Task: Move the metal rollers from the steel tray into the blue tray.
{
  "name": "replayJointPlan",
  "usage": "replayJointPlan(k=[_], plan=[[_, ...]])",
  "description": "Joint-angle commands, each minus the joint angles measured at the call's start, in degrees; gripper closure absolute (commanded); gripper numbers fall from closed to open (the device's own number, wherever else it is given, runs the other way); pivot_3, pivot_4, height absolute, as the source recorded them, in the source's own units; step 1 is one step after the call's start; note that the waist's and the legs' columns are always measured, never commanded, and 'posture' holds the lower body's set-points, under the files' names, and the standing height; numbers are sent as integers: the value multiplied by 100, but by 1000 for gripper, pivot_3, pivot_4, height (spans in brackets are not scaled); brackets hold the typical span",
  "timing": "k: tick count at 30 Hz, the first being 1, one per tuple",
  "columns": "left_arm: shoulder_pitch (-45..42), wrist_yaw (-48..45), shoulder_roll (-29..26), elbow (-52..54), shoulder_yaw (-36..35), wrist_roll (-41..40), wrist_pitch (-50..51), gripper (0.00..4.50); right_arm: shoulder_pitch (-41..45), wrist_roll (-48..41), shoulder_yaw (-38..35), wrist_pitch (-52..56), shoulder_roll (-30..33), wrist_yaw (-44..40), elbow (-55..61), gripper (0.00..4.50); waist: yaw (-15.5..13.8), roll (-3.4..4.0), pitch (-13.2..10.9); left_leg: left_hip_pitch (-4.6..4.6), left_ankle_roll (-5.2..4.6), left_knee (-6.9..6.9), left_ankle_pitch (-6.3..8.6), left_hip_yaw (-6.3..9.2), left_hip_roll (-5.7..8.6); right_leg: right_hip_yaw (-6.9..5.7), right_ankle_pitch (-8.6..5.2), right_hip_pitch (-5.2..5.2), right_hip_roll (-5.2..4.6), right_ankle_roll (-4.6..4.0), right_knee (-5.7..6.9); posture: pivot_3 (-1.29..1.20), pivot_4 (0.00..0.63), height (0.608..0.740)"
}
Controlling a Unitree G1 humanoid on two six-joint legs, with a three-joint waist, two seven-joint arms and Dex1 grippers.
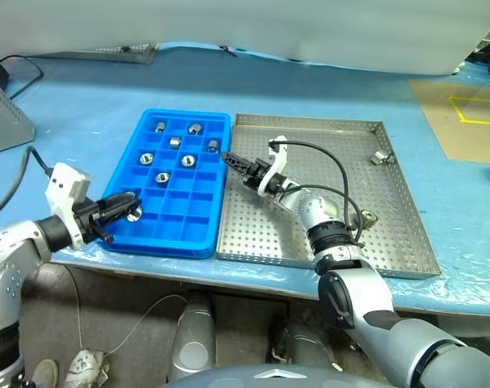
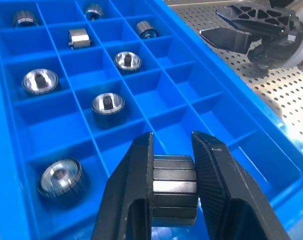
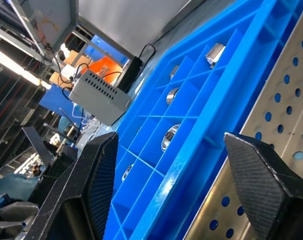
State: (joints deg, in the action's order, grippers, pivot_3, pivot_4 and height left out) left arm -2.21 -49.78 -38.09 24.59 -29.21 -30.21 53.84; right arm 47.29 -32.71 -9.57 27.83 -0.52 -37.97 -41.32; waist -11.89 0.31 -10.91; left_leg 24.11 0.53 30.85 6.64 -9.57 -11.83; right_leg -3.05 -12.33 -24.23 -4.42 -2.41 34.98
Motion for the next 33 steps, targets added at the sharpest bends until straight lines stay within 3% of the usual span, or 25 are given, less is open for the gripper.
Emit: replayJointPlan(k=[1,2,5,8,16,22,25,31,33], plan=[[159,145,-127,89,28,6,-294,3272,55,-5,-87,-65,2,-90,136,974,-1,0,0,-3,4,-6,-3,2,0,0,-1,-1,1,2,0,358,150,740],[213,169,-175,32,74,63,-353,3272,39,-4,-97,-58,12,-87,154,974,2,-1,0,-5,7,-10,-4,3,1,0,-1,-1,2,2,0,358,150,740],[275,196,-304,-97,266,80,-426,2680,-16,-2,-130,-42,55,-66,236,974,7,-1,1,-10,13,-18,-8,5,0,2,-2,-2,7,3,-1,343,150,740],[-58,354,-299,-284,468,25,-437,1738,-46,-19,-183,-21,103,-23,331,974,13,-1,1,-9,15,-18,-10,5,1,3,11,-3,8,-18,-2,309,150,740],[-1967,27,34,-1194,1337,-587,-393,1738,-454,30,-211,87,394,219,1244,974,73,-2,3,-11,41,-11,-27,-28,5,5,17,-3,10,-28,18,150,150,740],[-3043,-70,454,-2377,1804,-353,-1082,1738,-1016,359,-72,138,794,722,2258,974,321,-4,4,-12,80,-5,-52,-39,5,9,18,-4,14,-27,26,27,150,740],[-3259,159,772,-2673,1601,-470,-1257,1738,-1107,653,46,-49,863,945,2252,974,484,-8,6,-12,82,1,-54,-40,8,10,19,-4,14,-27,28,12,150,740],[-3105,321,859,-2717,1647,-326,-1640,1738,-1018,941,149,-294,821,1093,2074,974,670,-8,6,-13,76,2,-51,-41,9,9,16,-8,24,-35,29,35,150,740],[-3047,390,861,-2667,1603,-380,-1639,1689,-904,1010,146,-377,789,1138,1922,643,651,-8,6,-13,72,2,-49,-41,6,8,14,-8,23,-37,29,47,150,740]])
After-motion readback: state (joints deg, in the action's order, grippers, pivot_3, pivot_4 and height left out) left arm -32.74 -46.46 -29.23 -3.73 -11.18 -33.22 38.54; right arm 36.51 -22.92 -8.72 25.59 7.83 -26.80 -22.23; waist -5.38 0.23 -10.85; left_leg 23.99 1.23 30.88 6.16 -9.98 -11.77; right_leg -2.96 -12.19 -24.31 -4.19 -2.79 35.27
